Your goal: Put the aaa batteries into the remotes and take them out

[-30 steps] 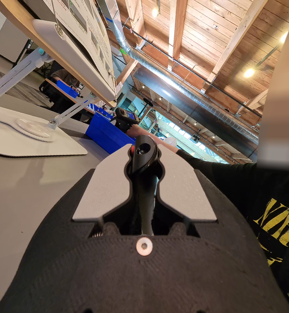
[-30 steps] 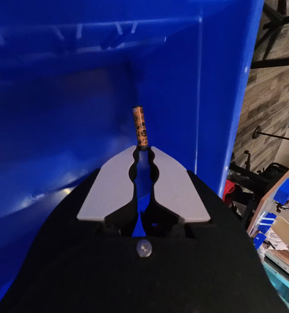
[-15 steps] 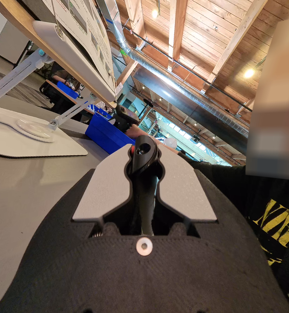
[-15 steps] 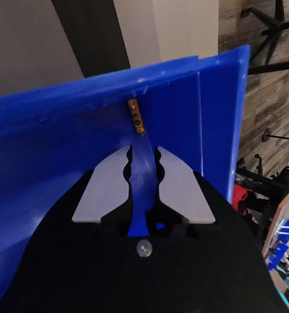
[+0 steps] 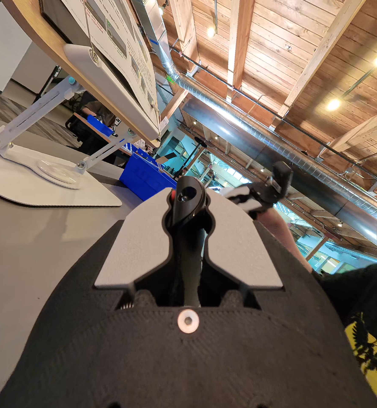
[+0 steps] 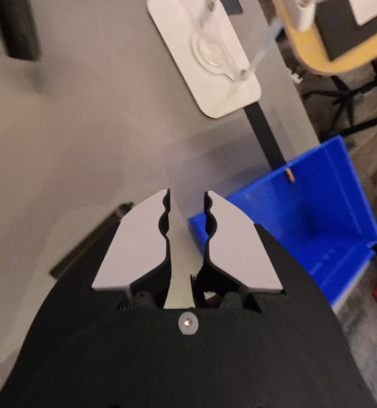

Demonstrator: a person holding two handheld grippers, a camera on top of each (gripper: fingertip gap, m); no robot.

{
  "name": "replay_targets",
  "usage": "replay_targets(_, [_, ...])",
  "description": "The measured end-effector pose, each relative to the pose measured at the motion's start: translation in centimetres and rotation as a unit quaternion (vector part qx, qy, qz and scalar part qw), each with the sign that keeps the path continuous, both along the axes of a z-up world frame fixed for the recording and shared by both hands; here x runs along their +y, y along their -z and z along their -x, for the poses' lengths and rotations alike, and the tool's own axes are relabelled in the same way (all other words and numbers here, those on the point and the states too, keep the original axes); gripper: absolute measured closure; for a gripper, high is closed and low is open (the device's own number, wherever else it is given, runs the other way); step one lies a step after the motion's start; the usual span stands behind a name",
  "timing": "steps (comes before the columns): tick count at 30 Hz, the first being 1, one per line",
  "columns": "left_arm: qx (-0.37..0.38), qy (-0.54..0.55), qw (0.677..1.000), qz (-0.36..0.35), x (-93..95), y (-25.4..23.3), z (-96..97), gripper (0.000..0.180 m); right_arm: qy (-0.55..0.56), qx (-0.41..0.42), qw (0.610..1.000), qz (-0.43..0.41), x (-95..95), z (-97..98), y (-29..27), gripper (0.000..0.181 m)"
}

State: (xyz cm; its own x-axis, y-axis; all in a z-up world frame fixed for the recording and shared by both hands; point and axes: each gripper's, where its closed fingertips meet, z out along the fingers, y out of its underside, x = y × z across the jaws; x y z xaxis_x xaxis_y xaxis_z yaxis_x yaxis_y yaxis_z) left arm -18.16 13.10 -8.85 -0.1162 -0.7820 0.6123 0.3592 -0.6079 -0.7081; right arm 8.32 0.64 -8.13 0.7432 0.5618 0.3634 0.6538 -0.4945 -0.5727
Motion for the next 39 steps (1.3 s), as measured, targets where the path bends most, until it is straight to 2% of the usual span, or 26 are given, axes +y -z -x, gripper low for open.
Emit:
replay_targets(2, [-0.001, -0.009, 1.000, 0.000, 0.1, 0.0, 0.1, 0.156, -0.019, 0.065, 0.998, -0.004, -1.4, 4.6, 1.1, 0.151])
replay_targets(7, [-0.005, -0.037, 0.999, 0.016, 0.6, 0.0, 0.4, 0.156, -0.060, 0.130, 0.989, -0.026, -1.1, 14.2, 3.4, 0.138])
replay_targets(9, [-0.017, -0.034, 0.999, 0.019, 0.2, -0.3, 0.3, 0.156, -0.070, 0.155, 0.985, -0.031, 0.4, 17.1, 3.9, 0.123])
replay_targets(11, [-0.022, -0.025, 0.999, 0.014, -0.4, -0.7, 0.0, 0.156, -0.081, 0.208, 0.975, -0.021, 1.9, 19.9, 4.2, 0.117])
replay_targets(14, [-0.042, -0.014, 0.999, 0.005, -1.3, -1.7, -0.4, 0.155, -0.094, 0.275, 0.957, 0.024, 4.0, 22.4, 5.9, 0.120])
replay_targets(16, [-0.070, -0.001, 0.998, 0.004, -2.0, -2.5, -0.4, 0.156, -0.123, 0.307, 0.941, 0.067, 4.2, 23.8, 7.0, 0.138])
replay_targets(17, [-0.082, 0.009, 0.997, 0.006, -2.3, -2.8, -0.4, 0.156, -0.131, 0.311, 0.936, 0.096, 4.0, 24.0, 7.9, 0.142])
replay_targets(18, [-0.084, 0.009, 0.996, 0.006, -2.3, -2.9, -0.4, 0.156, -0.143, 0.334, 0.925, 0.108, 3.9, 24.5, 7.8, 0.149])
replay_targets(22, [-0.094, 0.013, 0.996, -0.003, -2.2, -3.4, 0.1, 0.155, -0.191, 0.439, 0.868, 0.133, 3.3, 25.7, 6.3, 0.158])
replay_targets(25, [-0.086, 0.030, 0.995, -0.031, -3.0, -3.8, -0.2, 0.154, -0.212, 0.471, 0.842, 0.155, 2.5, 25.3, 5.5, 0.161])
replay_targets(31, [0.003, 0.077, 0.987, -0.138, -5.3, -3.3, -1.2, 0.140, -0.263, 0.504, 0.786, 0.243, 0.7, 23.6, 4.4, 0.161])
replay_targets(36, [0.076, 0.118, 0.975, -0.174, -6.8, -1.5, -1.8, 0.146, -0.283, 0.485, 0.770, 0.302, 0.0, 22.1, 4.8, 0.160])
replay_targets(39, [0.100, 0.127, 0.974, -0.159, -7.2, -0.7, -2.4, 0.147, -0.297, 0.459, 0.767, 0.334, -0.1, 21.1, 5.2, 0.161])
